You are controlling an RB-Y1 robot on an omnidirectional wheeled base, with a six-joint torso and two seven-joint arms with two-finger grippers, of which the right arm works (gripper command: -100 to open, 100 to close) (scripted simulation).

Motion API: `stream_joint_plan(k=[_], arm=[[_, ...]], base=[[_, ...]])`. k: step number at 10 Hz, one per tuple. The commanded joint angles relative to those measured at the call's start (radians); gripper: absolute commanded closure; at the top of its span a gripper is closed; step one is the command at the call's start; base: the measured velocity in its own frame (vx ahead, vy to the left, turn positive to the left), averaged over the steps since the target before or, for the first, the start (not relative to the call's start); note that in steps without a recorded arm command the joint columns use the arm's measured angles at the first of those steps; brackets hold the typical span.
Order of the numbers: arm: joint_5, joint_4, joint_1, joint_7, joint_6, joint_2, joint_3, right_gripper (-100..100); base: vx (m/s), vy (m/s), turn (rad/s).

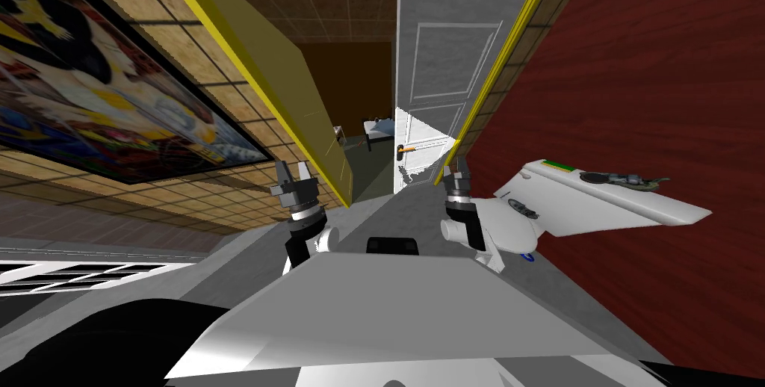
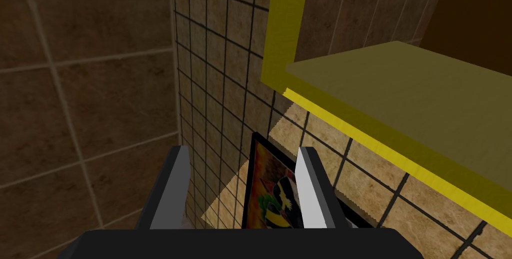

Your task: Push the door open

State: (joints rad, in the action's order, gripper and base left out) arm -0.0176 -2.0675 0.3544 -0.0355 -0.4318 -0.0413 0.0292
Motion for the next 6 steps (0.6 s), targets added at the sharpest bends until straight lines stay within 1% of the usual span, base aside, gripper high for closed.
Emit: stream_joint_plan(k=[1,6], arm=[[0.002,0.037,-0.020,0.001,0.009,-0.006,-0.002,-100],[0.001,0.176,-0.095,0.009,0.030,-0.008,-0.017,-100]], base=[[0.091,-0.067,0.041],[0.096,-0.061,0.044]])
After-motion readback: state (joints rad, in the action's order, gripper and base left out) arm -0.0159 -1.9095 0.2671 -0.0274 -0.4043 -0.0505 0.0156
